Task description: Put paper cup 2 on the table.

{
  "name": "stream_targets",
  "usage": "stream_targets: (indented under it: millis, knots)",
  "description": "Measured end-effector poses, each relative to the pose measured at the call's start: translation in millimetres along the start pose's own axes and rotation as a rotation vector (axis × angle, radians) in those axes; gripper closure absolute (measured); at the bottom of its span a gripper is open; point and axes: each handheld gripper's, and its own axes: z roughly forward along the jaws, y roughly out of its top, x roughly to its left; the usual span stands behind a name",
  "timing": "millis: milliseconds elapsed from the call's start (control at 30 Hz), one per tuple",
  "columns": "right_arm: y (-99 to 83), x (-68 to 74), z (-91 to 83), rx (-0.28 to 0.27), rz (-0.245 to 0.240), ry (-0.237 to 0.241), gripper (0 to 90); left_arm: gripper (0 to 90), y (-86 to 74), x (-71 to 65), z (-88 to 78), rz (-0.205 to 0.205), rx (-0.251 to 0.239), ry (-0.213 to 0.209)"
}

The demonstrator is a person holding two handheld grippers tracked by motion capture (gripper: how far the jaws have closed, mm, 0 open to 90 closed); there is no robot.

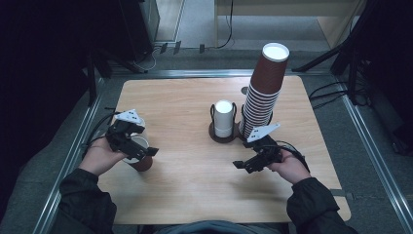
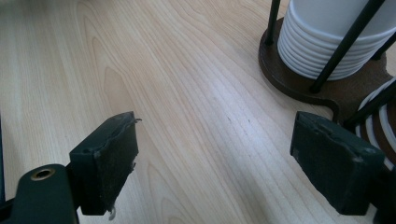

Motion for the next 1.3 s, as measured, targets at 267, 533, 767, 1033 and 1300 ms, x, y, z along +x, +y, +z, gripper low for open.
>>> stream_targets:
  millis: [267,533,767,1033,1300]
  knots:
    - [-4.3,3.8,-4.2,0.001,0.008,-0.016,15.3,0.0,19.5,-17.3,21.1,0.019,-0.025,-0.048]
    - [-4.1,7.0,-1.4,0.006,-0.002,-0.010,15.3,0.0,33.3,-36.1,40.9,0.058,0.001,-0.055]
    - [-3.4,8.6,-0.1,0.003,-0.012,-0.005,15.3,0.0,41.1,-50.3,59.6,0.055,0.004,-0.059]
    - [-2.7,10.2,2.4,0.007,-0.019,-0.001,15.3,0.0,51.6,-75.3,81.0,0.123,0.008,-0.088]
    - [-1.6,12.9,3.8,0.009,-0.024,0.002,15.3,0.0,52.6,-82.6,97.6,0.087,-0.030,-0.057]
